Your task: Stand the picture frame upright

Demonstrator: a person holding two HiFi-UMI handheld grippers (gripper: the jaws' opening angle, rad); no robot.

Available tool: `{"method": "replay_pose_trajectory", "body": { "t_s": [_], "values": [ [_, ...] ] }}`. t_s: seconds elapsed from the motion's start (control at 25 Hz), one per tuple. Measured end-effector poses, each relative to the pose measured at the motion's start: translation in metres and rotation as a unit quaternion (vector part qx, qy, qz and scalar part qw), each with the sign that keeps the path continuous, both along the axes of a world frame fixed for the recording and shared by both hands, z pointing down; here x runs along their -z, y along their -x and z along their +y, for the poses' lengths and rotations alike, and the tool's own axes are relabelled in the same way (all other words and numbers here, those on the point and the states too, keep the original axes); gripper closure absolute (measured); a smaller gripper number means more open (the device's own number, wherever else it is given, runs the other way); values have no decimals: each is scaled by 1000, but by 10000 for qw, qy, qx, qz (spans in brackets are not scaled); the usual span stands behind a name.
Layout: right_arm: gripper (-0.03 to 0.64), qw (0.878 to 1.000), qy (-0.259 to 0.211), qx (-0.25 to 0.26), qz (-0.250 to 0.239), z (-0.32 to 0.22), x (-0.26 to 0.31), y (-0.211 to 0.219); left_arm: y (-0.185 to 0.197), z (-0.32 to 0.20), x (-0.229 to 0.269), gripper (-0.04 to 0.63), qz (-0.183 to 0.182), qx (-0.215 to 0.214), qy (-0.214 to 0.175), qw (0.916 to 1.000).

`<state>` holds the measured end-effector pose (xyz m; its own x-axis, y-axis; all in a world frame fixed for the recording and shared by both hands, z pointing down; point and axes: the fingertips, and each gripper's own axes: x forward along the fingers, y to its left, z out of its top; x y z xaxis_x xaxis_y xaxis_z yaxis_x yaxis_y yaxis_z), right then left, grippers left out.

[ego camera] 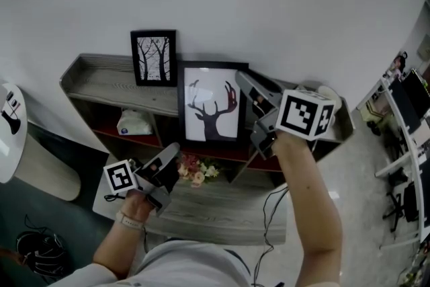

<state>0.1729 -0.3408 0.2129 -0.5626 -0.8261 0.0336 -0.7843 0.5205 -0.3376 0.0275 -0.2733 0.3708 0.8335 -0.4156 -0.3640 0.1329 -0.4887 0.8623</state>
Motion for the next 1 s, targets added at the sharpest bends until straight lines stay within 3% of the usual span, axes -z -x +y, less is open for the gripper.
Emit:
{"method": "replay_pose_trajectory", "body": {
  "t_s": [0.52, 1.0],
  "values": [
    [529, 9950, -711, -360, -600, -18, 45, -21, 4, -6, 4, 476, -13, 12, -22, 10000],
    [532, 9818, -1382, -729, -1081, -36, 72, -43, 8, -8, 4, 477, -35, 12, -1, 10000]
  ]
}}
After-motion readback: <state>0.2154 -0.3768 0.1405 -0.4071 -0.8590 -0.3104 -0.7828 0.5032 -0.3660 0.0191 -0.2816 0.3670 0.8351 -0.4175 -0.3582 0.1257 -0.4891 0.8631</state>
